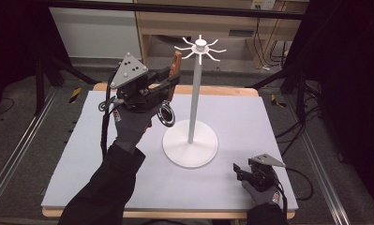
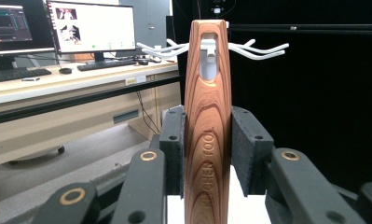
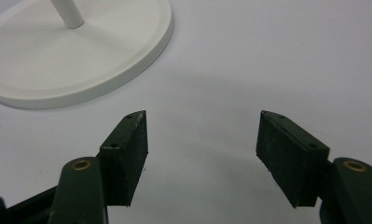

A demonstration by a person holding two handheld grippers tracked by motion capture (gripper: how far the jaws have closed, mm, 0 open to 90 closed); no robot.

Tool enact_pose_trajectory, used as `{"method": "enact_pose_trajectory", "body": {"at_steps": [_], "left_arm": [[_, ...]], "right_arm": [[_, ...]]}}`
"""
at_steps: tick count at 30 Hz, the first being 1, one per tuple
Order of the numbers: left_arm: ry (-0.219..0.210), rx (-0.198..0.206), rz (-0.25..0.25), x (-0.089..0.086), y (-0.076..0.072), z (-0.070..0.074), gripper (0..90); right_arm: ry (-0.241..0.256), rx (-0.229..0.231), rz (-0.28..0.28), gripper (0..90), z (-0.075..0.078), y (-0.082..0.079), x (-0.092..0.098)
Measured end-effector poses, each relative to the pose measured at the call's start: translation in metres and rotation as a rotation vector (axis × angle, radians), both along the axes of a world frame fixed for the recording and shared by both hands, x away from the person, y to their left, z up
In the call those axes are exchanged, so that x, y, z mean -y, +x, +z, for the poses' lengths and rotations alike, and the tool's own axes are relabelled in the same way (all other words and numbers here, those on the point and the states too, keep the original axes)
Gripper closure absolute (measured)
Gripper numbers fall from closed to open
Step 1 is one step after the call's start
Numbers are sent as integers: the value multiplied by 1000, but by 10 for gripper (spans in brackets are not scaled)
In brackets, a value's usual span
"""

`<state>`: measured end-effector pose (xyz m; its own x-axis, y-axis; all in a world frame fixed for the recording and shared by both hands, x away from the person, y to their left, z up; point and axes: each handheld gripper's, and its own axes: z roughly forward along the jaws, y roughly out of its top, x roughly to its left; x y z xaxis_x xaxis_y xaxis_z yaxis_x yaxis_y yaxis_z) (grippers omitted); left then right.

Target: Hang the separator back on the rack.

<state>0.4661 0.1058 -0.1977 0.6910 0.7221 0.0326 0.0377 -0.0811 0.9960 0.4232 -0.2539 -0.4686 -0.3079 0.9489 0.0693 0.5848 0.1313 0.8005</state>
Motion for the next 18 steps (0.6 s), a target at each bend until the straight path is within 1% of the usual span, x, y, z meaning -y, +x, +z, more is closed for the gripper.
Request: {"method": "enact_pose_trajectory", "body": {"at_steps": [18], "left_arm": [[4,-6,-3,9,8,-1,672]], "right_arm": [[1,2,3,342,0,0,1]]}}
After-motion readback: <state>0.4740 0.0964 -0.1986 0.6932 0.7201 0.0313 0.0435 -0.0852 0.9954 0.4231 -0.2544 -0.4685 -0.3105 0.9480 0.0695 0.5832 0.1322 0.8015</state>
